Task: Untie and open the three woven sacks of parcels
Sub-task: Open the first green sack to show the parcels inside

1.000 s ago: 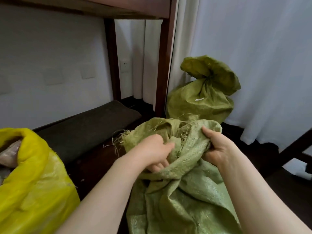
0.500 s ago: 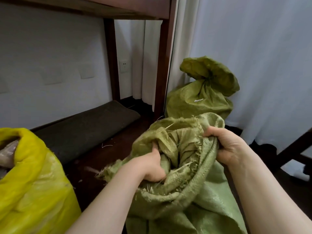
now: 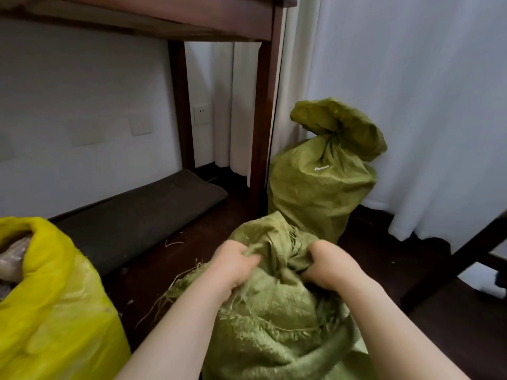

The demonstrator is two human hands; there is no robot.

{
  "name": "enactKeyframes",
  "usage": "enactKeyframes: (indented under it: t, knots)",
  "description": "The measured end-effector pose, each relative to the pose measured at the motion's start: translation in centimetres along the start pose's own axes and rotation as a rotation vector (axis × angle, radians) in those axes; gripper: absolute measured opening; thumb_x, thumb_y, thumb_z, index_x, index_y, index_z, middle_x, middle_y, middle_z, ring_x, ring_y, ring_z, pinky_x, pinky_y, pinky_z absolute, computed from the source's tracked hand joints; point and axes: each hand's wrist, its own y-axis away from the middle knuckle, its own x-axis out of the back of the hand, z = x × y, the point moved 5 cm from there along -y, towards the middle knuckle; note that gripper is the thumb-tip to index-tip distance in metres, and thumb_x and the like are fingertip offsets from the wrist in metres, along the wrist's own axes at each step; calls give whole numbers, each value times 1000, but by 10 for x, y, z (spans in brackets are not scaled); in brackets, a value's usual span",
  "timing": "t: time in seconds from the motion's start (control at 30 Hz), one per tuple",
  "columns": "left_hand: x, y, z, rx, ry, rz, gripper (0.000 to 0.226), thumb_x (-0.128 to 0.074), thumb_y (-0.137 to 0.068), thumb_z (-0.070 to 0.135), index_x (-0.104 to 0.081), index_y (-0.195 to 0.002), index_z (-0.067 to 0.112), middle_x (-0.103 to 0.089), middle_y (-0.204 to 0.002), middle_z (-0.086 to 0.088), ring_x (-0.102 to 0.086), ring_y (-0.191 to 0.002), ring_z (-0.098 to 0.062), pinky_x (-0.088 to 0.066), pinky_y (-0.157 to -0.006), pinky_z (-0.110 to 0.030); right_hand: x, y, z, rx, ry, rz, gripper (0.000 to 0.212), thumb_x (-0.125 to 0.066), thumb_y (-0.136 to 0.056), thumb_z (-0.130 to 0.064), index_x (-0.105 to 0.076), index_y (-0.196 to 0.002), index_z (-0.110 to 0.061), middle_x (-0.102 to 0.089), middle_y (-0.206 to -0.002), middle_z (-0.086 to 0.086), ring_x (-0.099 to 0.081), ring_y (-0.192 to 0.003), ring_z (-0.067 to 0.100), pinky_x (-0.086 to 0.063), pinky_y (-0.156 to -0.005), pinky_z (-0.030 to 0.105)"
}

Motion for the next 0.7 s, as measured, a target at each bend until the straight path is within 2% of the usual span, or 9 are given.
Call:
enactKeyframes:
  t: [0.03,0.13,0.23,0.3,0.4,0.47,0.53,0.63,0.7]
  knots:
    - [9,-1,-2,46,195,52,16,-60,-89,26,-66,-91,11,-69,-98,-12,-65,-86,-27,-54,-81,-38,5,-3,7,-18,-35,81,15,-60,-79,-21,-57,-93,-17,-63,-100,3,-60,-92,23,-46,-69,27]
    - [39,-7,-4,219,911,98,19,-53,-94,20,-62,-105,8,-65,-94,-16,-63,-84,-31,-52,-74,-43,36,-4,30,-51,-265,367,43,-54,-79,-9,-60,-119,-21,-64,-116,6,-58,-109,28,-47,-81,32]
    - [70,-11,2,232,1299,159,28,-43,-99,17,-54,-123,10,-61,-117,-10,-58,-110,-28,-46,-80,-40,62,6,56,-75,-404,610,56,-51,-75,2,-59,-125,-23,-58,-119,14,-54,-112,33,-43,-82,34]
    - [82,-11,4,214,1367,195,29,-39,-100,15,-54,-124,12,-58,-126,-7,-56,-115,-25,-45,-80,-38,64,7,67,-112,-361,621,57,-50,-76,3,-57,-126,-25,-53,-118,16,-51,-111,35,-41,-79,33]
    - [76,-10,-3,252,1280,242,19,-50,-95,17,-60,-110,12,-64,-105,-10,-61,-77,-23,-49,-54,-37,46,3,56,-130,-104,243,68,-54,-80,-10,-34,-142,-29,-43,-132,15,-43,-123,36,-44,-95,42]
    - [68,-8,-6,274,1199,232,28,-59,-90,22,-60,-116,10,-65,-96,-10,-62,-74,-23,-49,-50,-36,38,9,35,-82,-39,8,93,-65,-77,-24,-8,-150,-26,-23,-150,15,-25,-138,35,-29,-112,44]
    - [58,-6,-1,259,1153,164,32,-61,-89,27,-62,-117,15,-69,-99,-11,-66,-79,-24,-53,-52,-33,43,14,5,75,-143,2,104,-68,-74,-37,3,-150,-29,-3,-158,8,-4,-146,28,-6,-119,43]
    - [47,0,13,209,1087,63,29,-61,-88,34,-66,-110,14,-70,-98,-11,-68,-80,-24,-52,-51,-30,45,16,-33,250,-262,92,99,-68,-73,-49,-6,-149,-36,-10,-159,-3,-6,-146,18,4,-117,46]
    - [40,5,18,215,1092,15,26,-60,-88,35,-66,-98,11,-68,-90,-12,-65,-76,-25,-50,-54,-33,37,14,-41,307,-294,161,54,-64,-81,-45,-45,-131,-35,-51,-135,-3,-41,-130,21,-17,-116,47]
